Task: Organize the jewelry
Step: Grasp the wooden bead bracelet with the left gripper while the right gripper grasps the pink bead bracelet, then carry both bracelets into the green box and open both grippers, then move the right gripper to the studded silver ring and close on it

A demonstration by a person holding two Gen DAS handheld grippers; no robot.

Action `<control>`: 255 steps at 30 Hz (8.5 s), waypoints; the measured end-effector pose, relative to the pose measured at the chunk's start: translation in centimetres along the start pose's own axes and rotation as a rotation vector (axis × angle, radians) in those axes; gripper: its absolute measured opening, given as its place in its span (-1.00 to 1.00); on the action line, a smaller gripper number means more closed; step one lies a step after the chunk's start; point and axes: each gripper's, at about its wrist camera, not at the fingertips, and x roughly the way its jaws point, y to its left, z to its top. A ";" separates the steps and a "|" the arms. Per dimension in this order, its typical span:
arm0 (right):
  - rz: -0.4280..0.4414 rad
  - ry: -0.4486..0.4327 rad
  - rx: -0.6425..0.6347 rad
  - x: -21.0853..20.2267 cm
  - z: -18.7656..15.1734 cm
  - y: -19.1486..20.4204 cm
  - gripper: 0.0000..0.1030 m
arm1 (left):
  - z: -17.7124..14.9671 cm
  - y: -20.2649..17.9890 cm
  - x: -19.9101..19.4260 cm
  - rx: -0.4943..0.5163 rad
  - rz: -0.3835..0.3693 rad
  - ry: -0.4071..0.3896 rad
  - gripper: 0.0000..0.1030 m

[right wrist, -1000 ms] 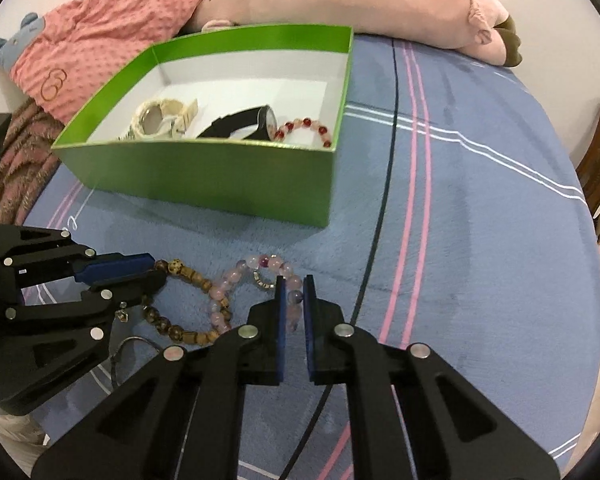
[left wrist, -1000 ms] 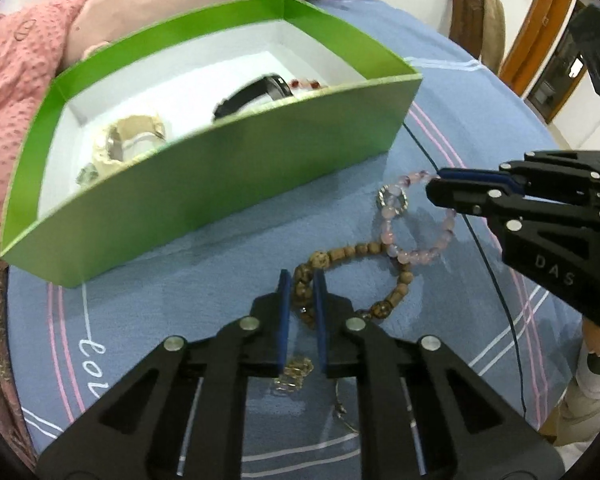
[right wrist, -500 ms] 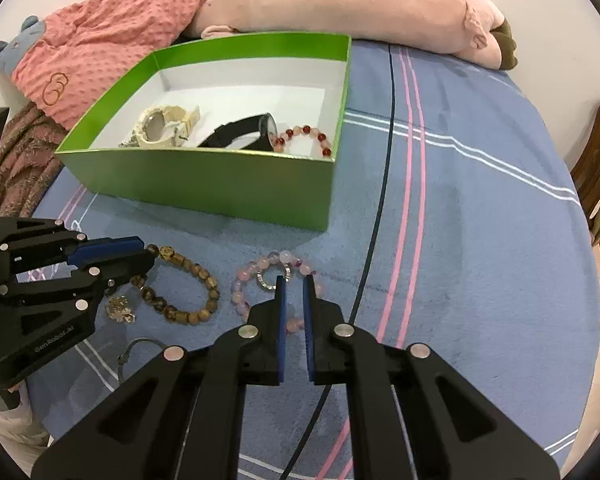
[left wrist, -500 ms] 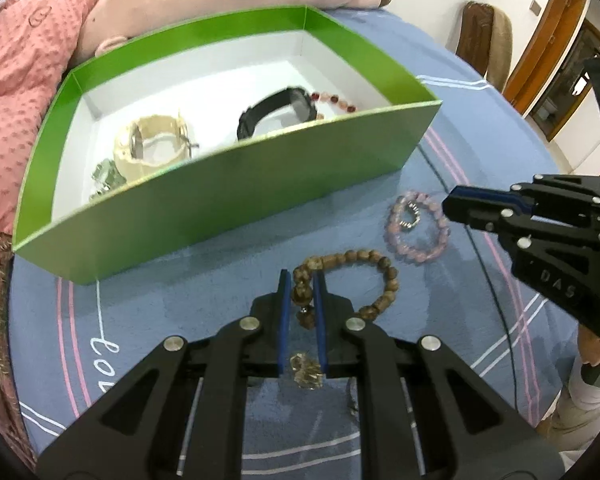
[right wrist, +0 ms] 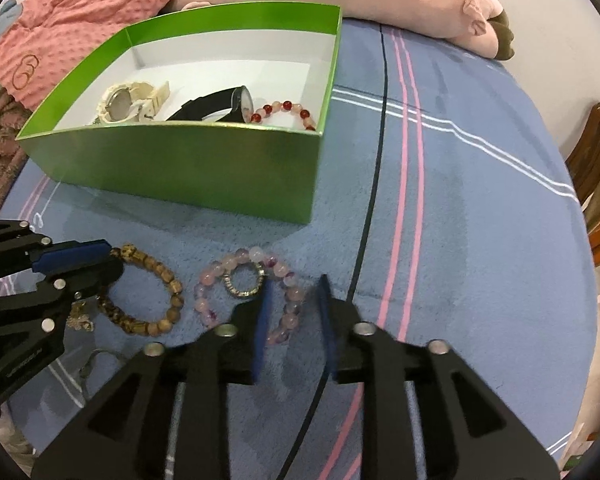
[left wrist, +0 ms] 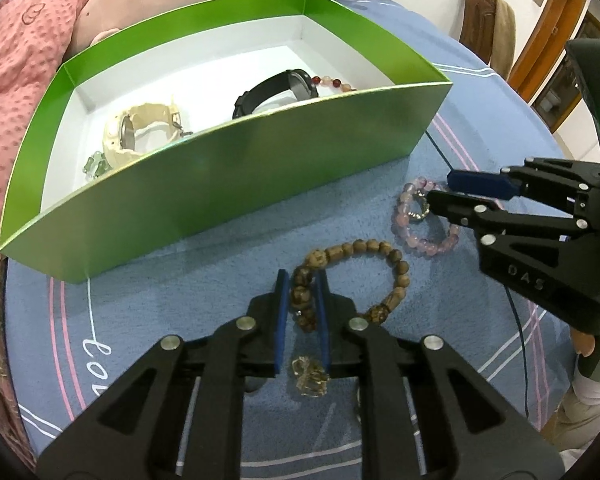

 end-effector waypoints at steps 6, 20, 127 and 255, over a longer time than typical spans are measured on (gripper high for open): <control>-0.031 -0.019 -0.034 0.0 -0.2 0.6 -0.42 | -0.1 -0.8 0.1 0.032 0.038 -0.015 -0.70; 0.011 -0.034 -0.049 -0.9 -0.5 1.3 -0.85 | -0.4 -1.3 -1.5 0.037 0.035 -0.082 -0.78; 0.066 -0.103 -0.059 -5.2 0.1 2.9 -0.86 | 0.0 2.4 -7.9 -0.089 0.106 -0.183 -0.78; 0.089 -0.108 -0.052 -0.4 -1.6 2.1 -0.60 | -5.5 2.5 -4.4 -0.357 0.188 -0.269 0.21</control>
